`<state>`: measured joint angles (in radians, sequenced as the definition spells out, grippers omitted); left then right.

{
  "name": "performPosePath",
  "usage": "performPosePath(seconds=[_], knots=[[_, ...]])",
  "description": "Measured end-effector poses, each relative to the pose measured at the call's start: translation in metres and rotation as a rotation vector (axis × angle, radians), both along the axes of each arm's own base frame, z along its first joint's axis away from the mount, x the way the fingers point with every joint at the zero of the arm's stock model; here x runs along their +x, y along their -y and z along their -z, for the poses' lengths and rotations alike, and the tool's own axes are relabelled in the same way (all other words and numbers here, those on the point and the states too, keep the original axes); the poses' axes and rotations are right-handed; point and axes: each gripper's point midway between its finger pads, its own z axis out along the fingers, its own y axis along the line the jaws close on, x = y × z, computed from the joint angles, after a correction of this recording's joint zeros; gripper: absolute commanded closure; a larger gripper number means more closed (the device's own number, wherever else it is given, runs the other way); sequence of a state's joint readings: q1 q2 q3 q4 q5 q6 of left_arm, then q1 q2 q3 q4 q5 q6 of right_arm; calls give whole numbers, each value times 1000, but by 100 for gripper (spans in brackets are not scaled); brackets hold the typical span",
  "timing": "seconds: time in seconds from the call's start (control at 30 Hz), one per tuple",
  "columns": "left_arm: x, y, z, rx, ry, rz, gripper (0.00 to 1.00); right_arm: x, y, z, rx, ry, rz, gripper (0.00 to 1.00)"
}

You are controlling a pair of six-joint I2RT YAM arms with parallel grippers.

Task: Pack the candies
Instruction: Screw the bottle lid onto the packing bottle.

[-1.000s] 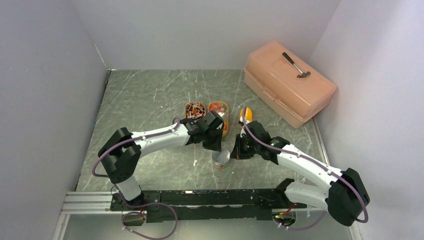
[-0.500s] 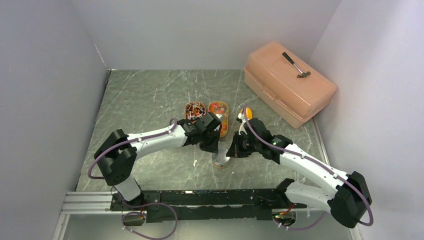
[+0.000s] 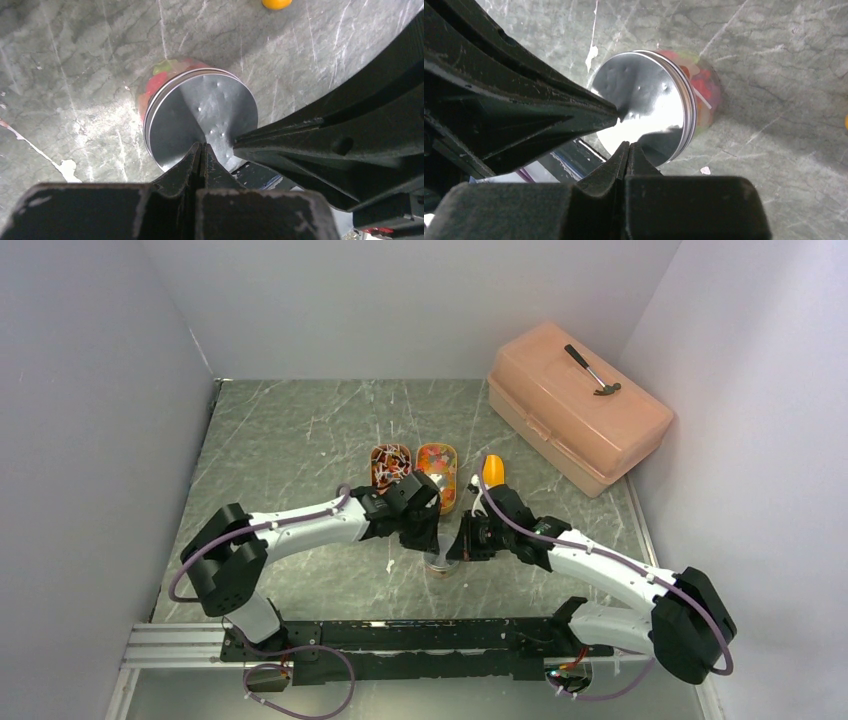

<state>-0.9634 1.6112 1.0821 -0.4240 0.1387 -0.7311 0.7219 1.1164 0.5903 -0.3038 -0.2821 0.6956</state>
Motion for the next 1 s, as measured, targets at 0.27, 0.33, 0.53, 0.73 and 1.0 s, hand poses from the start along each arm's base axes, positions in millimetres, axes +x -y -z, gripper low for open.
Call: performPosePath(seconds=[0.27,0.33,0.53,0.73,1.0], knots=[[-4,0,0,-21,-7,-7,97,3,-3,0,28,14,12,100],[-4,1,-1,-23,-9,-9,97,3,-2,0,24,18,16,100],[-7,4,-1,-34,-13,2,97,2,1,-1,10,16,22,100],[-8,4,-1,-34,-12,3,97,0,1,-15,4,12,17,100],[-8,4,-1,-35,-12,6,97,-2,-4,-27,53,40,11,100]])
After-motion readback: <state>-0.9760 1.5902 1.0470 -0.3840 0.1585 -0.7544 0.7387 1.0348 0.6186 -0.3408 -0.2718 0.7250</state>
